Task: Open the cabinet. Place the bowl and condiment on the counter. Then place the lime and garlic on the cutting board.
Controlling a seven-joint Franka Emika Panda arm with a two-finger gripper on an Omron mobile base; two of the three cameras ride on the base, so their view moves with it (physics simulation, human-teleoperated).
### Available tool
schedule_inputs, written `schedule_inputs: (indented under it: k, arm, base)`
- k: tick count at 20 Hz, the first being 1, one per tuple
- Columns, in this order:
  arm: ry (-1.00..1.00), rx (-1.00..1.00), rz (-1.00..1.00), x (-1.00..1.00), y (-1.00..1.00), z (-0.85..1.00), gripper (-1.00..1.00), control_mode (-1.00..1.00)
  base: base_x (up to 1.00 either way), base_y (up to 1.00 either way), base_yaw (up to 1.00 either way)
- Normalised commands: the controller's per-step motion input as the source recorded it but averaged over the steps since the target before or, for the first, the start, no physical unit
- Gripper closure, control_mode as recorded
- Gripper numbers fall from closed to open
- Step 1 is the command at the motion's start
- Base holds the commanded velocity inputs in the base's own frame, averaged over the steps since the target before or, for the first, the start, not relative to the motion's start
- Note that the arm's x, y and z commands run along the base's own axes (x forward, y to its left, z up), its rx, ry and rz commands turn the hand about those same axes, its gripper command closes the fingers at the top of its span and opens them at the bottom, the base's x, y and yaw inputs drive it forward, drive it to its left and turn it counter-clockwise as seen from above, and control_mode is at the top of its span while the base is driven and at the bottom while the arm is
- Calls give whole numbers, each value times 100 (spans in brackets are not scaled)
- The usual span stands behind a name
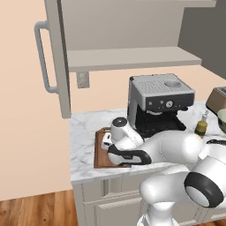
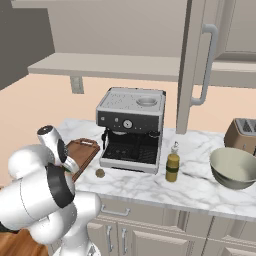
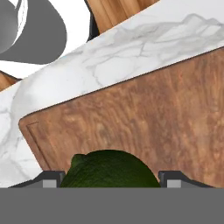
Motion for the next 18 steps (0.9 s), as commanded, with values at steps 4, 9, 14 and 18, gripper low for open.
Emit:
schedule_inputs:
  k: [4, 9, 14, 18]
  arm:
    - [1, 0, 1, 35, 18, -2, 100, -100]
    - [4, 0, 3, 23, 16, -14, -100, -100]
    - [5, 0, 1, 10, 8, -16, -100, -100]
    - [3, 1, 0, 1, 3, -3, -100, -100]
  base:
    - [0, 0, 0]
    - [0, 0, 0]
    - [0, 0, 0]
    - [0, 0, 0]
